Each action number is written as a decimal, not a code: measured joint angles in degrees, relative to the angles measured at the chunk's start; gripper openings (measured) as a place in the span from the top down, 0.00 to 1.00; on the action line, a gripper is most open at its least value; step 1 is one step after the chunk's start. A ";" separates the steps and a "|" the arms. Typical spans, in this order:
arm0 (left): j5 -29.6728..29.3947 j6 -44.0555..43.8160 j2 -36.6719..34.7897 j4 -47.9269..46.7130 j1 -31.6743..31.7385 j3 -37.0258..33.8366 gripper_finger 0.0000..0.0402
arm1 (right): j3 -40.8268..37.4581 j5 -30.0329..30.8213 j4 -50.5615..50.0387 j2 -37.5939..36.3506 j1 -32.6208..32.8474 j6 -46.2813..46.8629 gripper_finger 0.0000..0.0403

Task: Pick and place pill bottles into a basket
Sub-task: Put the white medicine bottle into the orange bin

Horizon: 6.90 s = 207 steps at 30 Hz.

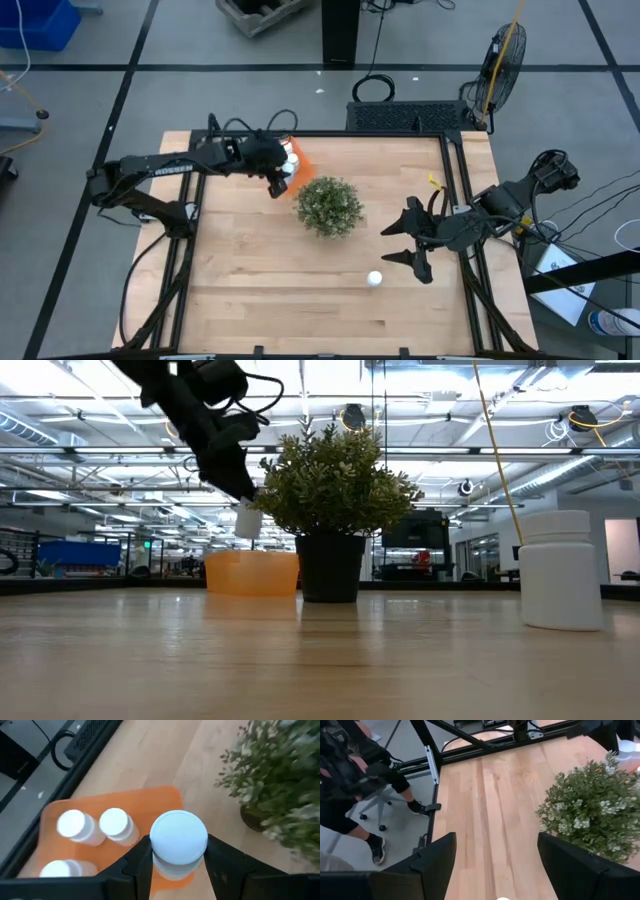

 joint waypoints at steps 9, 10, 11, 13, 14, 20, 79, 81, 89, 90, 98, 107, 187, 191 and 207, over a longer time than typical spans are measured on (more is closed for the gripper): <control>-1.59 -0.07 -0.05 12.35 1.21 -6.46 0.61 | 0.00 -0.10 1.27 0.00 0.00 3.14 0.33; -1.61 0.40 0.02 12.59 1.56 -6.56 0.61 | 0.00 -0.12 1.37 0.00 0.00 3.36 0.33; -1.60 0.75 0.47 12.84 1.87 -6.63 0.61 | 0.00 -0.12 1.40 0.00 0.00 3.56 0.33; -0.94 1.53 1.39 13.83 2.69 -6.66 0.61 | 0.00 -0.12 1.40 0.00 0.00 3.74 0.33; -0.49 1.79 1.65 13.79 3.27 -6.77 0.61 | 0.00 -0.12 1.40 0.00 0.00 3.77 0.33; 1.29 2.84 4.74 16.42 4.68 -6.86 0.61 | 0.00 -0.10 1.99 0.00 -0.26 4.20 0.33; 1.32 -0.48 -14.08 2.52 -15.30 6.17 0.66 | -10.76 5.80 -12.91 -4.96 3.94 5.72 0.33; 0.75 -1.76 -15.24 2.51 -18.26 7.59 0.67 | -16.56 5.86 -8.41 -6.48 6.37 7.26 0.33; -2.09 -5.27 -14.22 2.03 -26.92 12.92 0.64 | -40.85 5.86 19.26 -7.17 14.69 13.51 0.33; -2.89 -5.34 -14.12 1.85 -27.87 13.01 0.65 | -43.52 5.75 22.48 -6.97 15.39 14.83 0.33; -4.08 -5.54 -10.89 13.62 -33.98 13.45 0.67 | -59.55 7.44 47.80 -4.41 16.53 16.39 0.33; 6.50 -1.37 -7.46 24.70 -34.97 13.32 0.60 | -64.32 -0.50 61.80 -1.91 13.65 6.16 0.29; -0.66 1.63 -7.40 25.16 -34.64 13.30 0.27 | -57.76 -9.43 78.55 25.03 1.27 -11.46 0.19; -0.63 1.51 -7.41 25.18 -34.62 13.27 0.27 | -56.60 -10.05 81.13 27.82 0.96 -12.07 0.20; -1.02 -2.11 -6.45 18.53 -34.58 16.31 0.27 | -47.10 -17.30 53.29 12.66 -0.07 -11.72 0.62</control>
